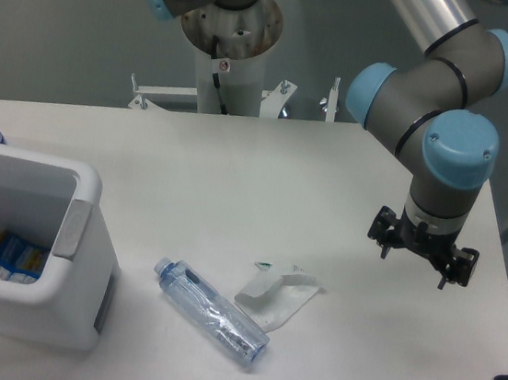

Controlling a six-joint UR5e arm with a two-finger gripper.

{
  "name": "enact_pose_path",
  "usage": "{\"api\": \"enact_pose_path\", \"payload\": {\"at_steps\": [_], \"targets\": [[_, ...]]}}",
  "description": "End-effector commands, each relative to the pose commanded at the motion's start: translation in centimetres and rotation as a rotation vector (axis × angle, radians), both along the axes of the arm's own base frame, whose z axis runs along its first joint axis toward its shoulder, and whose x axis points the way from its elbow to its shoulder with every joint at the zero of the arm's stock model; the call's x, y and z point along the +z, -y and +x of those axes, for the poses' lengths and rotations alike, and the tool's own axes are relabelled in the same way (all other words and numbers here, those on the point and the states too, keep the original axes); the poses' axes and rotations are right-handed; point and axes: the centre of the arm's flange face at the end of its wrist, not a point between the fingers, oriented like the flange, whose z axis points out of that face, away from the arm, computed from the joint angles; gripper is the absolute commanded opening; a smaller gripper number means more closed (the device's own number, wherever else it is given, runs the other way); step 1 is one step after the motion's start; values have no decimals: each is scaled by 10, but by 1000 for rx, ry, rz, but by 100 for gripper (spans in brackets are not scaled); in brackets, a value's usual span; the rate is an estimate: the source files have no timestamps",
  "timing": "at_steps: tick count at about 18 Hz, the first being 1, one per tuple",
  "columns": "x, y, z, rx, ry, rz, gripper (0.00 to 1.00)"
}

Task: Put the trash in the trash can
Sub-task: 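Move the gripper over the crumpled white tissue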

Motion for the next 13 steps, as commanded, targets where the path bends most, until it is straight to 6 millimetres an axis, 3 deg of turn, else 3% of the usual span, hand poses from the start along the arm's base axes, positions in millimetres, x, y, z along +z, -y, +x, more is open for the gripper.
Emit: {"api": "enact_pose_path", "payload": {"at_steps": [9, 11, 13], "targets": [[-1, -2, 4, 12, 9, 2, 100], [-14, -9, 18, -5, 27, -9, 100], [-16, -6, 25, -3, 39, -5, 100]]}}
